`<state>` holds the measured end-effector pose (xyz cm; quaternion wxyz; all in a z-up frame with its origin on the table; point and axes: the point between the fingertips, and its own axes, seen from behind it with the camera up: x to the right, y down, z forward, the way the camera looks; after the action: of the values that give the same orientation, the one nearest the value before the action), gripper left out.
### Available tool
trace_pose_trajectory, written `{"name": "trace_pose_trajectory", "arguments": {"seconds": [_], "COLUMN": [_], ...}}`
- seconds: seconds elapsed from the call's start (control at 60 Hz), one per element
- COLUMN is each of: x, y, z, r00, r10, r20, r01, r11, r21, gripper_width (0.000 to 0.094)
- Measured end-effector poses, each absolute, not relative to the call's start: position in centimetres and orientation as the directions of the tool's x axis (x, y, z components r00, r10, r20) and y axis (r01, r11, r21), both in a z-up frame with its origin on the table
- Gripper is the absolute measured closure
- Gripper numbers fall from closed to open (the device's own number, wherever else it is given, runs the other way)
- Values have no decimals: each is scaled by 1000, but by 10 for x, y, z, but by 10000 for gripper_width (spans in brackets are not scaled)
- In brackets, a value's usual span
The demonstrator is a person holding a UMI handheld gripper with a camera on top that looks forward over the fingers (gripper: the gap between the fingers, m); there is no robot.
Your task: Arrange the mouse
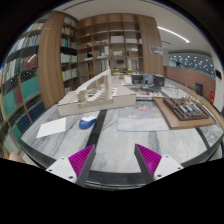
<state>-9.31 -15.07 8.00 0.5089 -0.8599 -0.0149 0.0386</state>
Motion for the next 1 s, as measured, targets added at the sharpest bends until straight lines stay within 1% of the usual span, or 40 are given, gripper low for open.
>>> {"name": "trace_pose_trajectory", "arguments": {"seconds": [0.133, 0.15, 0.217, 0.367, 0.5, 0.6, 0.7, 0.8, 0.85, 0.867, 0.917, 1.0], "x": [-133, -128, -160, -209, -245, -260, -272, -278, -282, -283, -283, -284], "y": [-127, -125, -107, -53, 4, 42, 76, 104, 115, 118, 127, 125], "z": [74, 70, 66, 44, 20, 5, -1, -10, -14, -15, -18, -17], "r00": [989, 987, 982, 967, 953, 953, 957, 963, 965, 966, 971, 979], "r10": [142, 152, 179, 237, 297, 298, 282, 265, 260, 258, 238, 201], "r20": [-47, -48, -56, -95, -53, -62, -69, -37, -24, -21, -6, -16], "r01": [28, 32, 40, 41, 114, 115, 105, 127, 136, 138, 138, 106], "r11": [-484, -485, -492, -512, -516, -543, -555, -574, -580, -583, -581, -579], "r21": [-875, -874, -870, -858, -849, -832, -825, -809, -803, -801, -802, -808], "gripper_width": [129, 129, 128, 129, 129, 132, 125, 152, 190, 169, 390, 418]}}
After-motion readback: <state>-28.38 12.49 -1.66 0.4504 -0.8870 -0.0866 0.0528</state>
